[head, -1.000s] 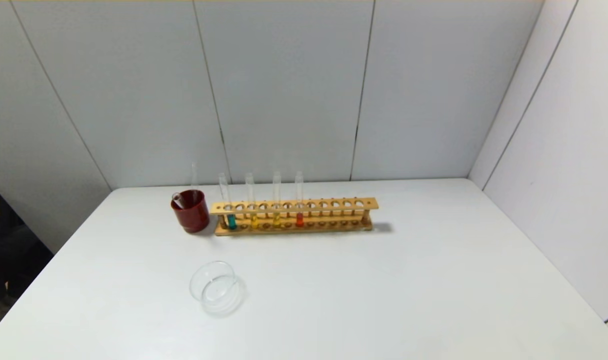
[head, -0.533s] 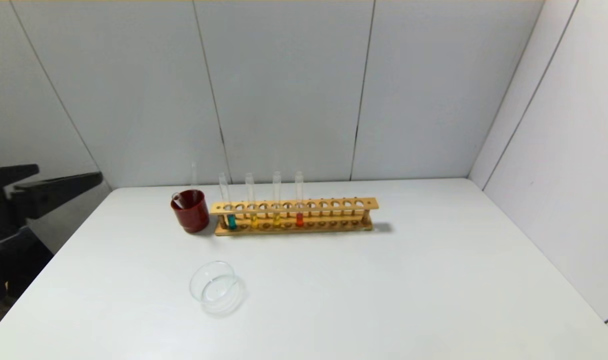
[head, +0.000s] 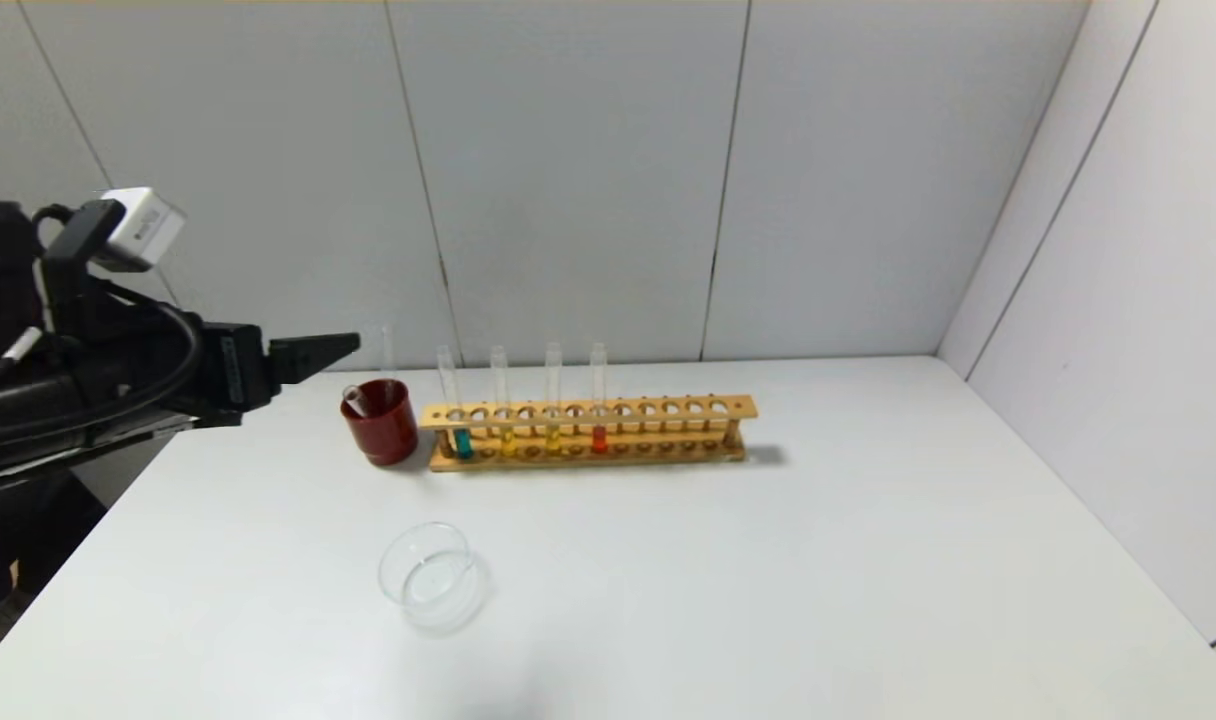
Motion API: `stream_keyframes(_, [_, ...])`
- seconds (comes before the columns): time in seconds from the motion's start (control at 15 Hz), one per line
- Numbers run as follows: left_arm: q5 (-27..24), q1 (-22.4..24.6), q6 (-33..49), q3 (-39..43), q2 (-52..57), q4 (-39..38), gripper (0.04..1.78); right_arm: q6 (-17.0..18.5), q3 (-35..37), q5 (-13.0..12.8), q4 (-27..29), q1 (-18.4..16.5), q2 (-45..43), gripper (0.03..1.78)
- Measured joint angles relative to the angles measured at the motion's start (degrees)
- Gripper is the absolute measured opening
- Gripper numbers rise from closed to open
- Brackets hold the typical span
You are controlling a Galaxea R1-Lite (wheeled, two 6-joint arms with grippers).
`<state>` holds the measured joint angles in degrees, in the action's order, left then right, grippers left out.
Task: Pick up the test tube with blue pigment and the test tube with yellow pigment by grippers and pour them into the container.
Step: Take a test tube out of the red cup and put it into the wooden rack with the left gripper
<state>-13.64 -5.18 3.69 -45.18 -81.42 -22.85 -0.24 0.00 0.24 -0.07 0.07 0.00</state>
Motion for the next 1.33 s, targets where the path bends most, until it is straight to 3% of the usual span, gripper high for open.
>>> stream_keyframes(0.53, [6.92, -7.24, 0.55, -2.06, -19.79, -18.03, 1.74, 0.0, 0.0, 0.0, 0.0, 0.0, 0.0, 1.75])
stream_keyframes(1.13, [7.19, -8.68, 2.12, -7.44, -29.99, -18.85, 1.74, 0.0, 0.0, 0.0, 0.0, 0.0, 0.0, 1.75])
stream_keyframes(1.33, [9.68, -8.74, 2.19, -8.73, -31.81, -18.85, 1.74, 0.0, 0.0, -0.02, 0.0, 0.0, 0.0, 1.75])
